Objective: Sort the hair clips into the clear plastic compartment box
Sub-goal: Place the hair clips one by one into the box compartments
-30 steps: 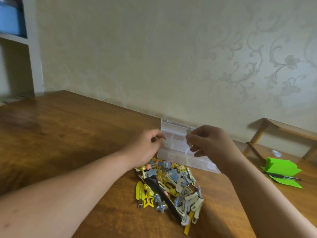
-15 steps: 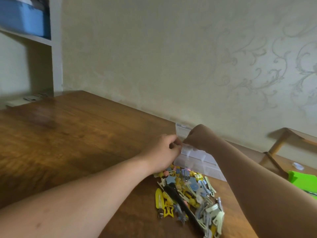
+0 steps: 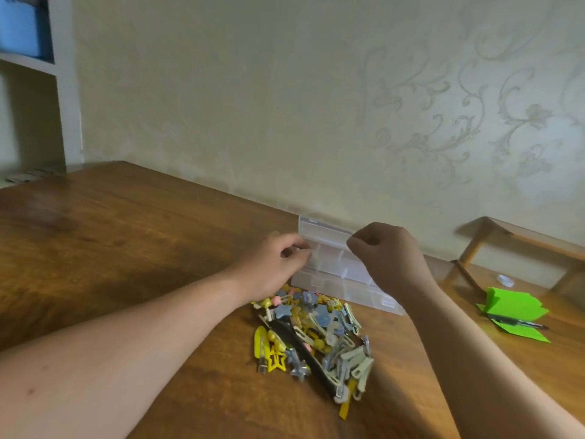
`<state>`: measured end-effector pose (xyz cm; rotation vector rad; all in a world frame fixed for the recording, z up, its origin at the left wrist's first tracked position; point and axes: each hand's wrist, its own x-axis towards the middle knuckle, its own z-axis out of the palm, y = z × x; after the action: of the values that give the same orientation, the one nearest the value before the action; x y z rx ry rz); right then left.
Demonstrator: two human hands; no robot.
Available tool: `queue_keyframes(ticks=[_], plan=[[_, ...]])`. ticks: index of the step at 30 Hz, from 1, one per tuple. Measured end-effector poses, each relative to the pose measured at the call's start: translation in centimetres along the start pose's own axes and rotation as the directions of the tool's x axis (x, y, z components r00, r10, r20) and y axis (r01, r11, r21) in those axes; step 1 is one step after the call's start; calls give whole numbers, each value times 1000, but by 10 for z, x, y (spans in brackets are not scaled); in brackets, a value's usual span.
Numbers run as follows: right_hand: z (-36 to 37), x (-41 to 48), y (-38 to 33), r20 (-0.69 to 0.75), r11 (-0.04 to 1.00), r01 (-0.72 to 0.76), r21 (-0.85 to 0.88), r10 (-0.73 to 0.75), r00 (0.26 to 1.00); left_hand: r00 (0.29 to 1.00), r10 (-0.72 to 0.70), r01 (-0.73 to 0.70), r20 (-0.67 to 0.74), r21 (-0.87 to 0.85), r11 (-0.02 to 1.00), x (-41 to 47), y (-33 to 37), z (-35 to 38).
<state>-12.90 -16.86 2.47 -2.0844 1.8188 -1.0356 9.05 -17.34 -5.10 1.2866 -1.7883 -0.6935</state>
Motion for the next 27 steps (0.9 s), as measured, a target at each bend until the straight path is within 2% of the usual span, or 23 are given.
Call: queue_keyframes(ticks=[4, 9, 11, 16, 27], plan=[[-19, -29, 10, 40, 1000, 14, -12, -14, 999, 1000, -1, 1, -13, -15, 1000, -1, 1, -2], [-21, -47, 12, 312, 979, 47, -201, 19, 950, 1000, -1, 1, 3, 12, 1000, -5, 3, -1], [-18, -50, 12, 367, 958, 67, -277, 42, 929, 1000, 0, 0, 0, 24, 1000, -6, 4, -1], [-11, -51, 11, 370, 927, 62, -369, 85, 925, 1000, -4, 4, -10, 27, 1000, -5, 4, 0], [-8, -47, 18, 409, 919, 19, -395, 157, 899, 1000, -2, 2, -2, 40, 999, -6, 3, -1]])
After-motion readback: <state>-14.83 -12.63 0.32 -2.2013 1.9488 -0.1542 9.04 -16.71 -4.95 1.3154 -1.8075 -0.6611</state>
